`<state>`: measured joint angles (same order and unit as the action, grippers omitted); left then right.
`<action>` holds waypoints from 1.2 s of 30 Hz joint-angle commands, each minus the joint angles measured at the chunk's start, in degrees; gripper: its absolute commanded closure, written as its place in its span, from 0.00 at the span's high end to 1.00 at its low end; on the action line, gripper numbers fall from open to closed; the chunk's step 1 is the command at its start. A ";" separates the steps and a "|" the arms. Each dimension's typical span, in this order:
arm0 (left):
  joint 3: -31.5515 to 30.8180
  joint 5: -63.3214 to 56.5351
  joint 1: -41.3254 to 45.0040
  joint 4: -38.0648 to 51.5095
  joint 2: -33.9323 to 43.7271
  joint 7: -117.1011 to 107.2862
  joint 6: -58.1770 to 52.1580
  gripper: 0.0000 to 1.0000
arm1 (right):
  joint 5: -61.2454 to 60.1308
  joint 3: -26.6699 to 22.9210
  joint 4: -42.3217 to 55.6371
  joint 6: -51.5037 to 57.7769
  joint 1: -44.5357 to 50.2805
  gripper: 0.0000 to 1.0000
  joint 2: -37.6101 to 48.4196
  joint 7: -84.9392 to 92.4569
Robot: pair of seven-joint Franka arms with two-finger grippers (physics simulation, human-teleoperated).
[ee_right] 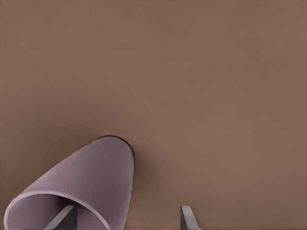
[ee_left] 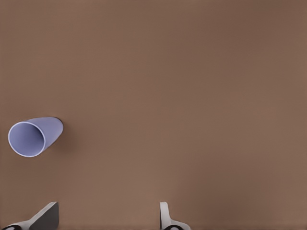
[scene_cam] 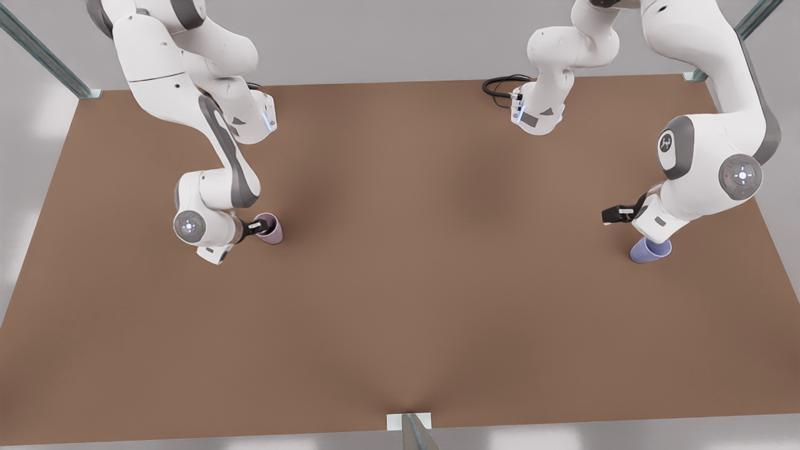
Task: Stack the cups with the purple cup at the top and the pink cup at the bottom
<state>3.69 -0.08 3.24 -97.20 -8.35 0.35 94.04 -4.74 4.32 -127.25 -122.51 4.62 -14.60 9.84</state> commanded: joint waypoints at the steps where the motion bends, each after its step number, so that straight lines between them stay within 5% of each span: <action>1: 0.00 -0.01 0.01 0.00 0.00 0.00 0.00 1.00 | 0.00 0.07 -0.01 0.00 -0.05 0.74 -0.08 0.00; 3: 0.00 0.08 0.01 -0.09 0.00 0.00 0.00 1.00 | 0.00 0.16 -0.01 -0.71 0.13 0.70 -0.17 0.00; 6: 0.00 -0.01 0.01 -0.18 0.00 0.00 0.09 1.00 | -0.09 0.16 -0.01 -1.32 0.04 0.44 -0.17 -0.09; 9: 0.00 -0.01 0.01 -0.44 0.00 0.00 0.44 1.00 | 0.00 0.25 -0.01 -1.24 0.13 0.44 -0.08 0.09; 17: 0.09 -0.01 0.01 -1.67 0.71 0.00 1.67 1.00 | 0.00 0.34 0.16 -1.32 -0.05 0.23 0.18 2.72; 30: 0.35 -0.01 0.01 -1.94 0.35 0.00 1.67 1.00 | -0.09 0.95 0.25 -1.50 -0.05 0.21 0.18 3.17; 36: 0.35 -0.01 0.01 -1.94 0.71 0.00 1.67 1.00 | 0.00 -1.24 9.04 1.31 4.08 0.21 2.03 -0.96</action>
<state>4.04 -0.09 3.25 -99.14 -7.58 0.35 95.73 -4.97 2.66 -116.53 -121.20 9.95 -12.77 7.55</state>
